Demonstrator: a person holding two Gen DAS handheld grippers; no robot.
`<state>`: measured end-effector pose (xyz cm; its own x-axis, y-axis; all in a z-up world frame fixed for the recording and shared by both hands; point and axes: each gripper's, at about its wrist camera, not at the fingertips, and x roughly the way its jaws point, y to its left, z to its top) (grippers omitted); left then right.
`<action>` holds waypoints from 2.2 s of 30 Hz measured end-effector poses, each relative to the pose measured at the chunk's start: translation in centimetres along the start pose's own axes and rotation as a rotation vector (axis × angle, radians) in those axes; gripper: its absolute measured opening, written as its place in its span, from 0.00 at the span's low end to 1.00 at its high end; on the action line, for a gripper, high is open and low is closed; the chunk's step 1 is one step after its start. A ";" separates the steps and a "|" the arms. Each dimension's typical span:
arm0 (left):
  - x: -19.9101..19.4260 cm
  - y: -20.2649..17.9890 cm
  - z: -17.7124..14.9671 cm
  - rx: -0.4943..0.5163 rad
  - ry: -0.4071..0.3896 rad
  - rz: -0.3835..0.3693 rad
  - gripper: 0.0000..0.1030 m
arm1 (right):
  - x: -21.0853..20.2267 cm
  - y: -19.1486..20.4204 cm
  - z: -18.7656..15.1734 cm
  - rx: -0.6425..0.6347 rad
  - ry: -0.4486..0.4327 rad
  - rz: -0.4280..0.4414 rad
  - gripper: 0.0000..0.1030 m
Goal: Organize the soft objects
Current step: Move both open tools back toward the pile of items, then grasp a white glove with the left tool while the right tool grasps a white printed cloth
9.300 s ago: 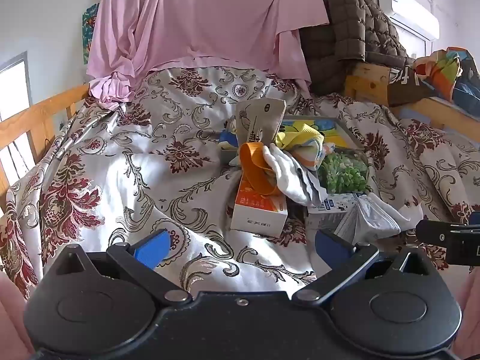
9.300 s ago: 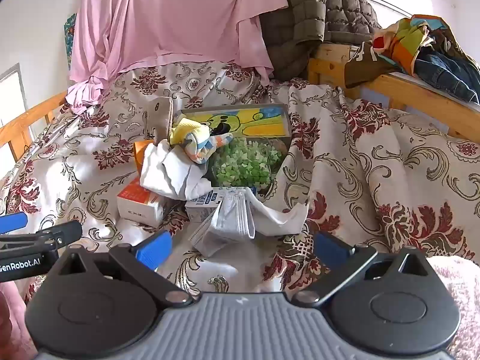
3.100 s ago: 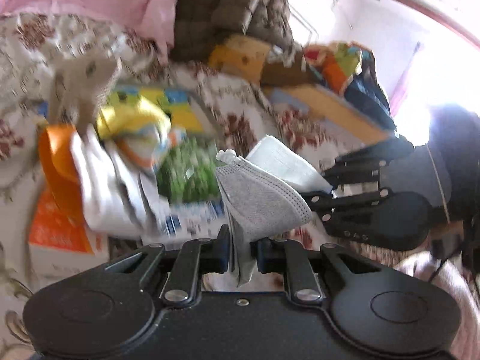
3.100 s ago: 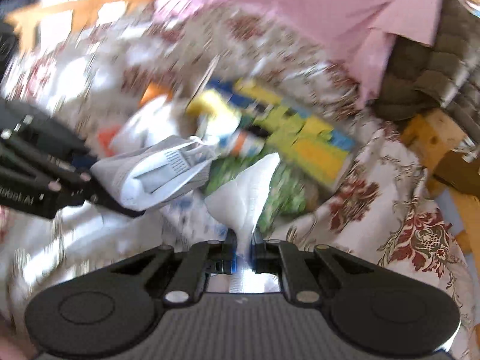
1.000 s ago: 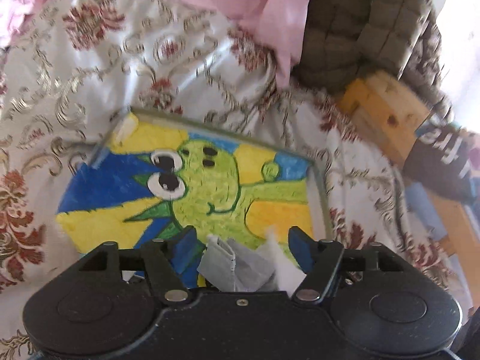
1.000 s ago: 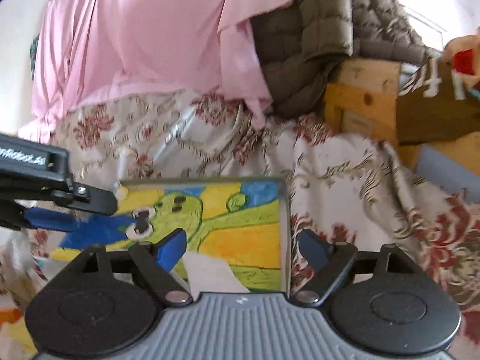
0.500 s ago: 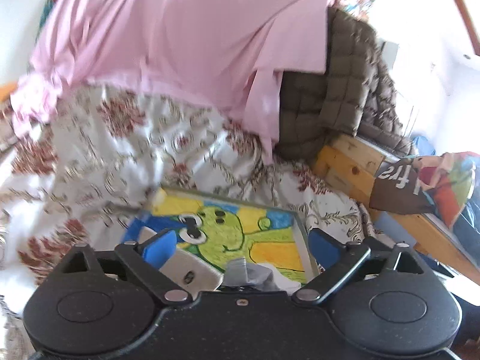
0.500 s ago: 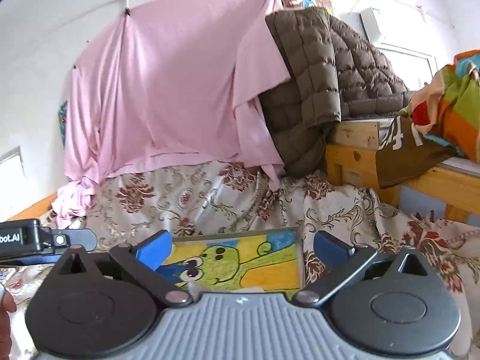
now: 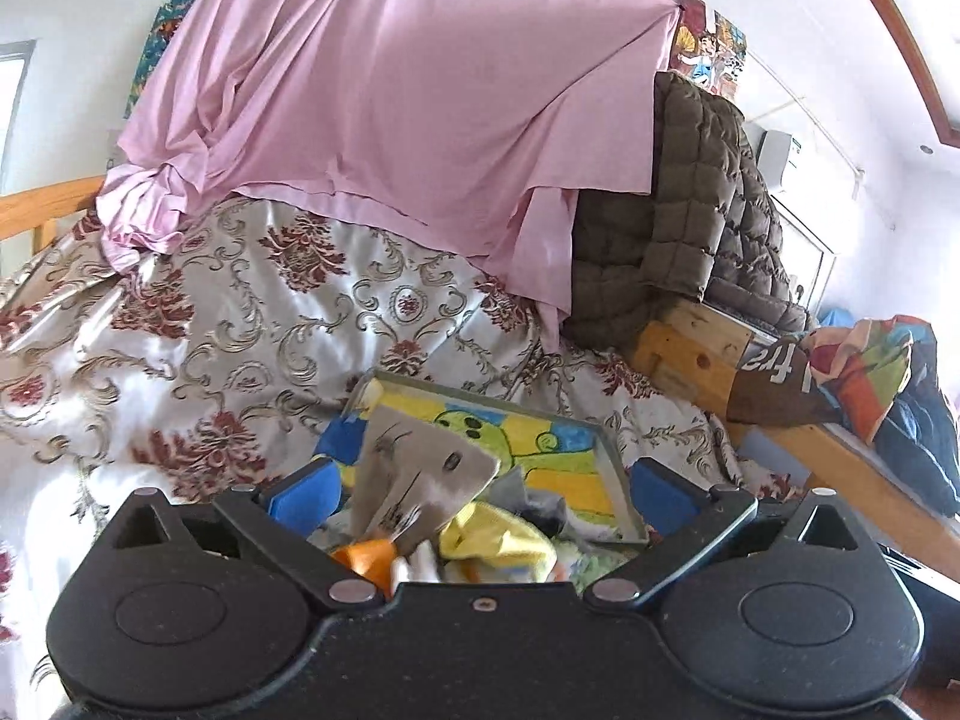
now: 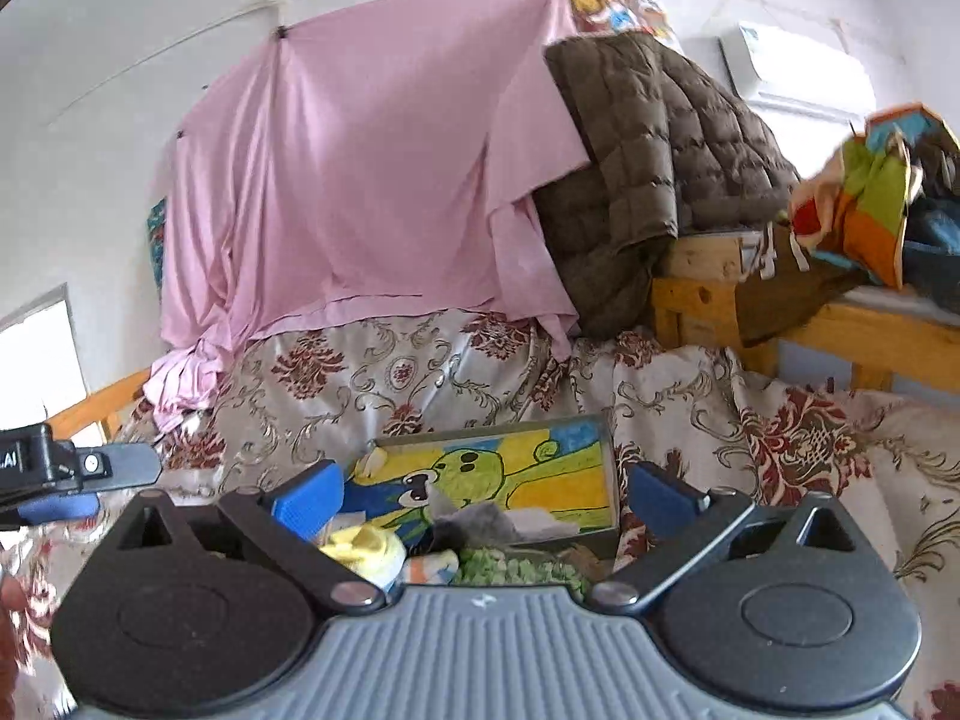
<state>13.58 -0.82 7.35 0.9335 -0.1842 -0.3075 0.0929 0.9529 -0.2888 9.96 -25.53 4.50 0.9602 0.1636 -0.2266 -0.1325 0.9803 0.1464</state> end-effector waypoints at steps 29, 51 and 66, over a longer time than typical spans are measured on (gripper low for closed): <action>-0.2 6.9 -6.1 0.097 0.255 -0.057 0.99 | 1.9 5.9 -6.6 -0.189 0.364 0.067 1.00; 6.7 7.6 -7.3 -0.004 0.389 -0.290 0.75 | 7.4 8.5 -9.7 -0.372 0.409 0.165 0.82; 9.1 7.6 -8.2 -0.038 0.456 -0.344 0.23 | 9.1 8.9 -10.6 -0.361 0.482 0.176 0.24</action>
<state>19.98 2.77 -5.04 0.6073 -0.5753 -0.5479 0.3446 0.8121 -0.4709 14.90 -14.19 -6.43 0.7087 0.2749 -0.6498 -0.4338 0.8961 -0.0940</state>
